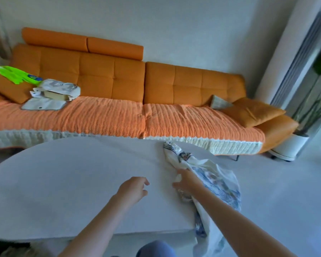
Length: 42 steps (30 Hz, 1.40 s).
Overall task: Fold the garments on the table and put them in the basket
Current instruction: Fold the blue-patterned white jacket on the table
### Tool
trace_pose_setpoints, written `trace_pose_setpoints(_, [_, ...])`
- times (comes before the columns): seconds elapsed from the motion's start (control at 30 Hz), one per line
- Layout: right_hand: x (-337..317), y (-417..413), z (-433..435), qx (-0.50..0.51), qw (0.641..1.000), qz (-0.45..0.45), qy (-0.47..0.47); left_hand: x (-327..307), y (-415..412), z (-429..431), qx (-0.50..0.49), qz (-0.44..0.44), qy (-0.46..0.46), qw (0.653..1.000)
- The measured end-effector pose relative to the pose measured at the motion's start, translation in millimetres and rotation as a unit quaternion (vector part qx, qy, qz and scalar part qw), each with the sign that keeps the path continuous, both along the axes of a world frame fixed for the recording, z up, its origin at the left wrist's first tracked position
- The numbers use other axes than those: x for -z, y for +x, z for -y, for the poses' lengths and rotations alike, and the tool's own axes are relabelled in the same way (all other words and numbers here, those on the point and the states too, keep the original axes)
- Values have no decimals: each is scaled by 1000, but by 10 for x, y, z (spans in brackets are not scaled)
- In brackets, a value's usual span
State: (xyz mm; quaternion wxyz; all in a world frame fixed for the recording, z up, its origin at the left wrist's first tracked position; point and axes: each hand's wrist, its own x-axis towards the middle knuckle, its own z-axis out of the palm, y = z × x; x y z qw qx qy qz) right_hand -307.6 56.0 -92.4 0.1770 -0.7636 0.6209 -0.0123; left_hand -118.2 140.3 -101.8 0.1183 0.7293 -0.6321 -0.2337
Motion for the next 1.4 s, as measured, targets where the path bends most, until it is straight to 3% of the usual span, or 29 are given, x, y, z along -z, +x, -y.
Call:
trace_pose_setpoints(0.2, [418,-510,189,117,992,-35,19,315,-319,343,38,0,43,998])
trace_pose_setpoints(0.37, [596,-524,233,131,986,-54,-90,495,-266,353,41,-32,68,996])
trace_pose_setpoints(0.43, [621,-527,284,177,977,-2,-121,538,-213,340,29,-75,64,995])
trace_pose_setpoints(0.53, [547,-482,347,224,952,176,-116,558,-195,352,-11,-183,54,982])
trace_pose_setpoints(0.67, [452,-165,396,201,903,371,-82,486,-215,362,-142,-438,97,882])
trace_pose_setpoints(0.8, [316,336,359,141,836,530,21,492,-160,378,-202,-566,114,791])
trace_pose_setpoints(0.9, [242,822,306,59,809,566,147,510,-97,443,-250,-660,83,704])
trace_pose_setpoints(0.97, [216,1128,247,-21,804,554,215,506,-4,487,-274,-725,38,630])
trace_pose_setpoints(1.0, [199,1250,216,-65,810,533,236,503,59,506,-277,-740,13,613])
trace_pose_setpoints(1.07, [164,1405,214,-118,838,482,226,518,226,541,-313,-723,-43,615])
trace_pose_setpoints(1.17, [190,1340,312,-92,890,423,145,489,493,512,-343,-719,-106,595])
trace_pose_setpoints(1.2, [226,1255,359,-90,917,372,112,513,602,526,-351,-716,-114,592])
trace_pose_setpoints(1.27, [381,1013,481,-123,975,177,57,463,770,522,-366,-718,-122,580])
trace_pose_setpoints(1.33, [583,759,580,-125,991,40,26,408,941,522,-347,-726,-136,578])
trace_pose_setpoints(1.4, [708,581,663,-94,995,10,11,315,1069,509,-320,-735,-159,576])
